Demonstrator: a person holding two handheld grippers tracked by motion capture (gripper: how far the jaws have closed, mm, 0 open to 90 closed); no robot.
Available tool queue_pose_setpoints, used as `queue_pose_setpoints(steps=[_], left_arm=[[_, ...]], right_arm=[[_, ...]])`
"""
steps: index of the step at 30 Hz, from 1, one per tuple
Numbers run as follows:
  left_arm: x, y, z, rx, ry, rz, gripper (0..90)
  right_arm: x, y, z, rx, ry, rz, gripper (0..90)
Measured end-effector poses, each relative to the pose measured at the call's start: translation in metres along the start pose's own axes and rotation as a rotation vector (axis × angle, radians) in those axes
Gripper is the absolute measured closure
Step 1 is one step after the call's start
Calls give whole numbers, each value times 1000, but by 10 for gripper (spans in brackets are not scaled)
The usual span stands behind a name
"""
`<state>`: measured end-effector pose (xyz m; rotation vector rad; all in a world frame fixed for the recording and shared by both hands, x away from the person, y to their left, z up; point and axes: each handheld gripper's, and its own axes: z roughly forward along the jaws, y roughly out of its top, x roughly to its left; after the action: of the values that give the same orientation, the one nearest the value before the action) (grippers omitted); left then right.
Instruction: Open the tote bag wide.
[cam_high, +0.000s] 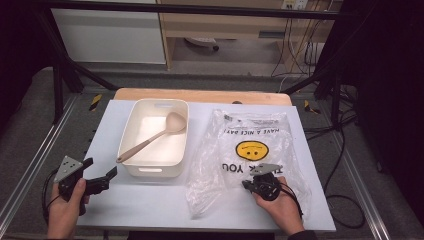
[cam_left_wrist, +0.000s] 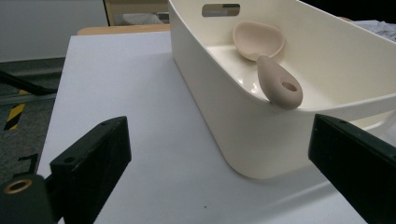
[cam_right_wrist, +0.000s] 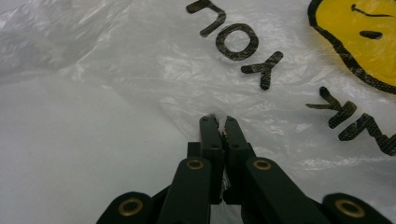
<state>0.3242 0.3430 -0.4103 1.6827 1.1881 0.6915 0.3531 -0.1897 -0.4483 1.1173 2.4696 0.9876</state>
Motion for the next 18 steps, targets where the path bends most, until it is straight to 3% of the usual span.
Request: queue_pose_setpoints(steps=[5, 15, 18], left_arm=[[0, 0, 0, 1, 0, 1, 55], [0, 0, 1, 5, 4, -1, 55], [0, 0, 1, 4, 4, -1, 55]], right_arm=[[-7, 6, 5, -6, -45, 31, 900], [-27, 18, 16, -21, -90, 88, 900], [-34, 24, 20, -27, -126, 129, 900]])
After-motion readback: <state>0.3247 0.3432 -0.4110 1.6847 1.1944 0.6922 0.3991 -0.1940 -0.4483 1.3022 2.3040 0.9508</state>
